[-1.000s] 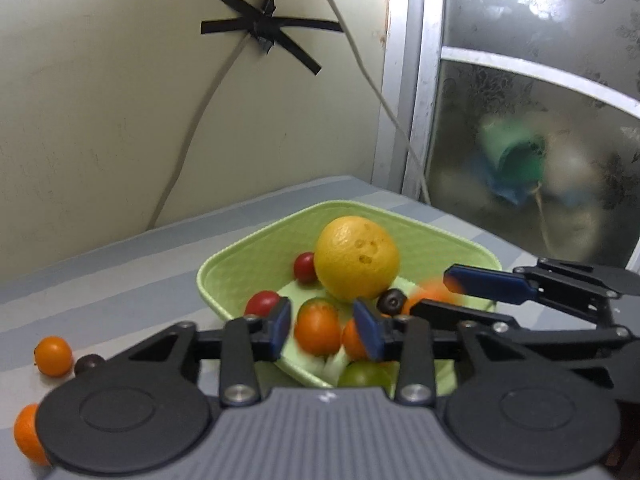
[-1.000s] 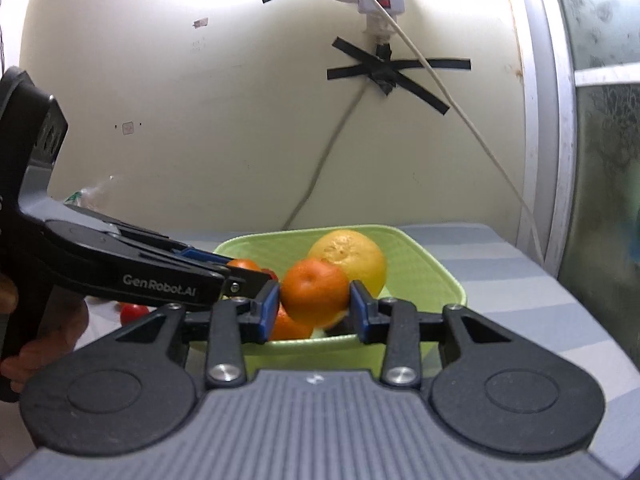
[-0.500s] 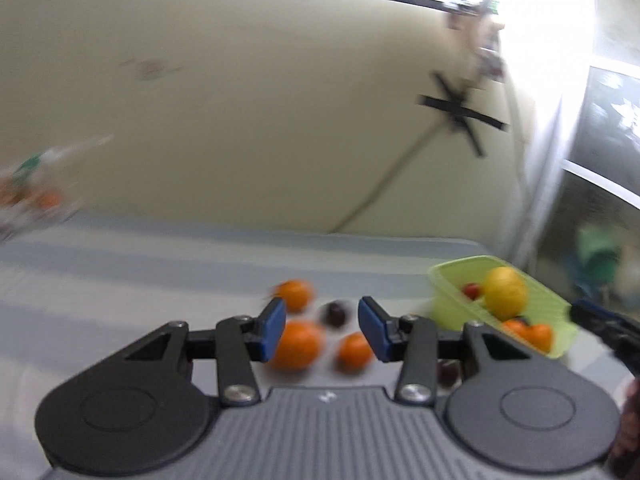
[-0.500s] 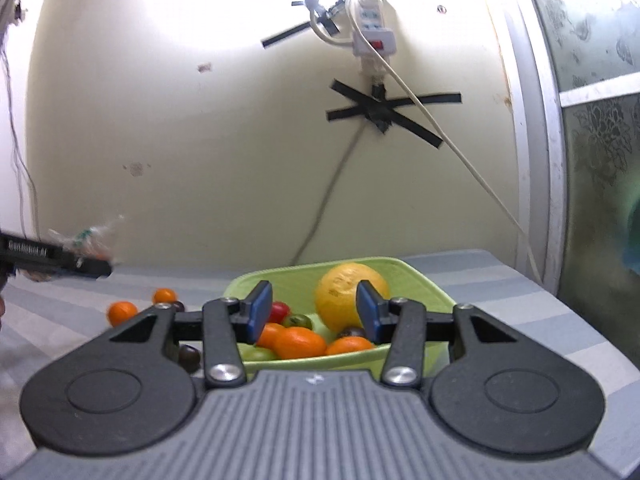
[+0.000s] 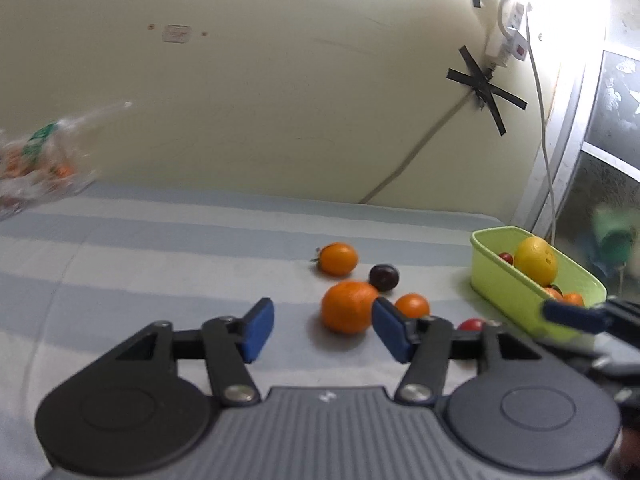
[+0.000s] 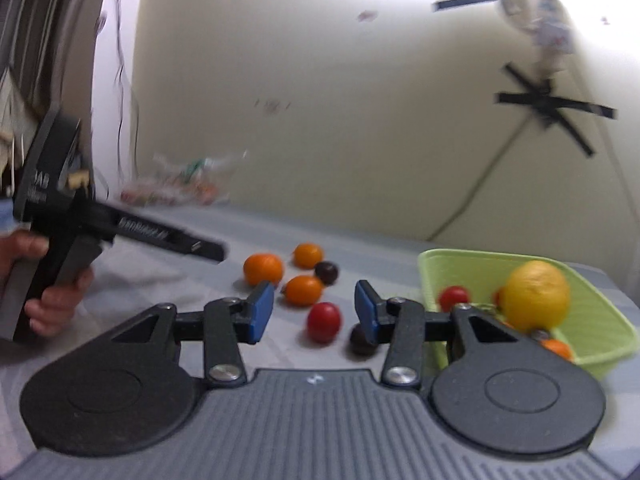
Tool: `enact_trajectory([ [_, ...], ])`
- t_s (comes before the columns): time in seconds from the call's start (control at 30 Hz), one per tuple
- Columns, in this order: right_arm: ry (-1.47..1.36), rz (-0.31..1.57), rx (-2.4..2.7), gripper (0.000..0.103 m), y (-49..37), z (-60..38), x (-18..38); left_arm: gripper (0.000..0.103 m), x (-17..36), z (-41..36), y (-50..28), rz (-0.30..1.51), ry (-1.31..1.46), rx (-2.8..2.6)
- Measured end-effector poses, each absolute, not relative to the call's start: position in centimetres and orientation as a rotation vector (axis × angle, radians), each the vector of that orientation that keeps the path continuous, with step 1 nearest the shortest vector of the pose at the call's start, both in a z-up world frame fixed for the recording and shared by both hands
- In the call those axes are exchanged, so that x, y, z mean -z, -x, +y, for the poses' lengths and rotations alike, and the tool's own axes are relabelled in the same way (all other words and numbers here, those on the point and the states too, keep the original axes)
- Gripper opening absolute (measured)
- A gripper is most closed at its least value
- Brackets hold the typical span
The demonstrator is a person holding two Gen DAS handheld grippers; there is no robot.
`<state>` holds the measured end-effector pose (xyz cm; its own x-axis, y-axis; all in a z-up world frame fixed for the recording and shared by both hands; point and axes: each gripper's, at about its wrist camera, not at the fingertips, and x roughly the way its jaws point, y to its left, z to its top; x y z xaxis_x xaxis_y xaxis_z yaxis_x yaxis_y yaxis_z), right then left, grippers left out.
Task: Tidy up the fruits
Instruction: 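Move both tools back to the remaining fruit, then grasp a mandarin with the left tool while the right tool grasps an orange tomato, then carry both held fruits over the basin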
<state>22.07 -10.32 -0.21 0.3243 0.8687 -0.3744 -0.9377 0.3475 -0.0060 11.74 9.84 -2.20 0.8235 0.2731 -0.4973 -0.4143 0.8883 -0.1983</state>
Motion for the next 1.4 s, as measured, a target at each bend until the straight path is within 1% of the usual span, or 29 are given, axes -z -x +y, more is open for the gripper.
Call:
enact_trajectory([
  [0.13,0.316,0.377,-1.217,0.048,-23.1,-6.5,0.2,0.060,2.7,10.2,-14.0,0.495,0.303,-0.322],
  [0.33,0.481,0.428,-1.205,0.050,-23.8,-1.5,1.3,0.059,3.9,11.2,-16.2,0.546,0.346,-0.291],
  [0.4,0.503,0.463,-1.199,0.050,-24.3,-0.6,1.6,0.055,4.0,11.4,-16.3,0.547,0.362,-0.278],
  [0.43,0.508,0.477,-1.199,0.050,-24.5,-0.3,1.7,0.046,4.1,11.5,-16.4,0.554,0.367,-0.275],
  [0.47,0.511,0.492,-1.205,0.049,-24.6,-0.2,1.8,0.043,4.3,11.5,-16.5,0.562,0.368,-0.283],
  [0.5,0.506,0.501,-1.216,0.046,-24.6,-0.1,1.9,0.042,4.3,11.7,-16.4,0.558,0.375,-0.281],
  [0.53,0.504,0.509,-1.214,0.041,-24.6,-0.1,1.8,0.042,4.3,11.8,-16.2,0.553,0.385,-0.273],
  [0.7,0.487,0.446,-1.207,0.040,-23.1,-1.6,1.3,0.042,3.6,10.8,-14.6,0.525,0.395,-0.246],
  [0.8,0.477,0.365,-1.202,0.040,-21.4,-3.7,0.6,0.042,2.8,9.3,-13.1,0.494,0.398,-0.220],
  [0.97,0.423,0.313,-1.169,0.040,-20.0,-7.3,0.1,0.042,0.9,6.0,-12.4,0.460,0.372,-0.160],
  [1.2,0.319,0.277,-1.058,0.040,-20.7,-12.9,-1.0,0.042,-1.2,0.7,-15.9,0.447,0.268,-0.056],
  [1.4,0.241,0.276,-0.938,0.040,-24.3,-16.5,-1.0,0.042,-1.6,-2.4,-20.8,0.472,0.208,-0.019],
])
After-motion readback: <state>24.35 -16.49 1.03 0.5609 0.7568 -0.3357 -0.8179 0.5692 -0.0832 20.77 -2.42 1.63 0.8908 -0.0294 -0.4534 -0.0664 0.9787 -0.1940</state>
